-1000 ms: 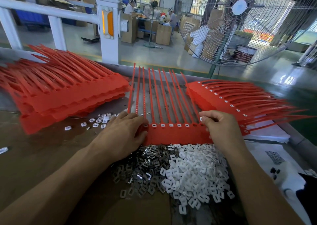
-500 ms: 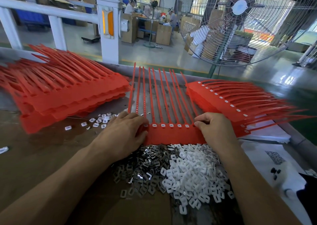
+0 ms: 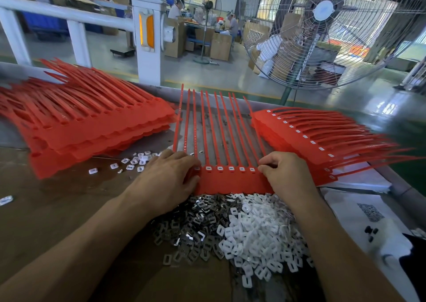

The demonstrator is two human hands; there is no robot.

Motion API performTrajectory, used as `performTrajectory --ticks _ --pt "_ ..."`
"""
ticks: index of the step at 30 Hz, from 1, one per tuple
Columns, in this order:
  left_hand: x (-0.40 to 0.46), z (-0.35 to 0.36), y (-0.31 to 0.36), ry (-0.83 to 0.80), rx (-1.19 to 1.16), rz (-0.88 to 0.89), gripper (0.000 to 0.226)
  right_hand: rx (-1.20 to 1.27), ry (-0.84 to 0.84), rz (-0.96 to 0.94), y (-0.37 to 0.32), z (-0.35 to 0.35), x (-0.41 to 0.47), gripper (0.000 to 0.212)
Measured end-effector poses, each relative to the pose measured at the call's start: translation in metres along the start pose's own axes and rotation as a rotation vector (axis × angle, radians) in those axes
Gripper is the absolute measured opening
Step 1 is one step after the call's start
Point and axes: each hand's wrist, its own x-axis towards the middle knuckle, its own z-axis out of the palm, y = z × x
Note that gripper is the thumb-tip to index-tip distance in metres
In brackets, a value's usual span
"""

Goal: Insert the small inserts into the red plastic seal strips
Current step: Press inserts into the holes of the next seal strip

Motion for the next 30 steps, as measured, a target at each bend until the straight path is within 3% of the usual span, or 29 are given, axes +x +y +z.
performTrajectory --ticks 30 --pt "-0.0001 -0.0002 -0.0016 -0.012 0.001 0.001 0.038 -0.072 -0.015 0.071 -0.0022 -0.0016 -0.005 0.017"
